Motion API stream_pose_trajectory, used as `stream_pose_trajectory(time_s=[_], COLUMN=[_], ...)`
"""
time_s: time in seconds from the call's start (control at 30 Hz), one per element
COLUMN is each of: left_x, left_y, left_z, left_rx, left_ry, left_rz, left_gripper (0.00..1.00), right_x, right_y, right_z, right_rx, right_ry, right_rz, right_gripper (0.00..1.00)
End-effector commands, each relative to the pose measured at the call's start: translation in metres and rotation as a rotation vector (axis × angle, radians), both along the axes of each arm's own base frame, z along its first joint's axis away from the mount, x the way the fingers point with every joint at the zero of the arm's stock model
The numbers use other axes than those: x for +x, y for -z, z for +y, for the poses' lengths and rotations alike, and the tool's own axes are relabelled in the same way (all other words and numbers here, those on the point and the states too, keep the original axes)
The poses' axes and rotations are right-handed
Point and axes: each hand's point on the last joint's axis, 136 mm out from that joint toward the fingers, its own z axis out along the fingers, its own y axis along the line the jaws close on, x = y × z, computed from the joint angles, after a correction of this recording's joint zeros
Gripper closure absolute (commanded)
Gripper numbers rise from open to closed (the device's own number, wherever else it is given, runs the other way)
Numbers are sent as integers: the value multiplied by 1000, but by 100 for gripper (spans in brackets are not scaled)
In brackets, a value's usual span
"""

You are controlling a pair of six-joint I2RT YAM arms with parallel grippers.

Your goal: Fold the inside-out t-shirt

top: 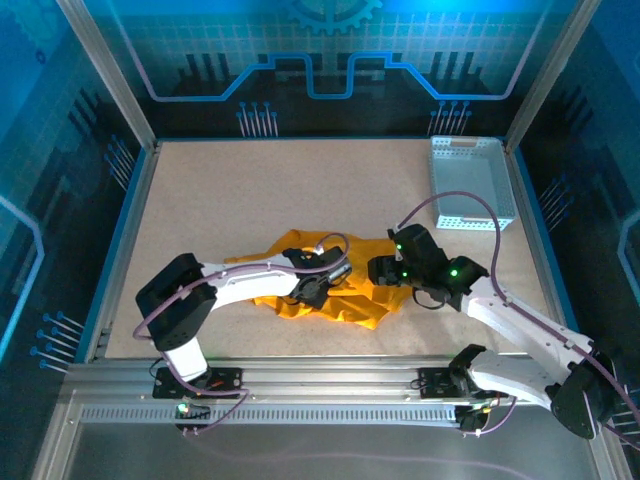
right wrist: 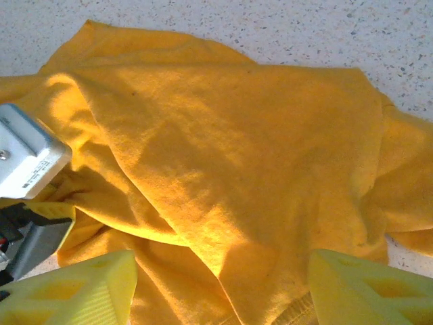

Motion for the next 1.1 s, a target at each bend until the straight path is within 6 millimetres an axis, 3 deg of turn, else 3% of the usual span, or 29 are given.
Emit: stream_pose_trajectory(time_s=[0.0, 0.1, 0.2, 0.33, 0.4, 0.57, 0.73, 0.9, 1.07], left_x=[9, 12, 14, 7, 6, 4, 2, 5, 5], left_y=[-31, -43, -54, -86, -95, -75, -53, -43, -39], left_z=[-4, -4, -4, -9, 4, 32, 36, 41, 41], left_rx=[-73, -144, -252, -502, -582, -616, -557, -521, -513], left_ry=[-15, -42, -74, -73, -123, -201, -216, -235, -233], left_rz=[-99, -126, -126, -149, -165, -111, -68, -61, -51], left_gripper=[89, 100, 100, 100, 100, 100, 100, 100, 97], right_x=[-3, -4, -7, -19, -27, -35, -13, 10, 37], right_y=[3, 5, 9, 16, 18, 38, 56, 81, 89], right_z=[11, 16, 29, 65, 89, 142, 162, 148, 114], right_rx=[16, 14, 31, 61, 98, 101, 59, -28, -194], right_ry=[-38, -54, -89, -194, -267, -382, -357, -280, -189], right_rz=[5, 5, 5, 9, 8, 42, 78, 116, 54], right_gripper=[32, 33, 34, 37, 40, 46, 51, 57, 62])
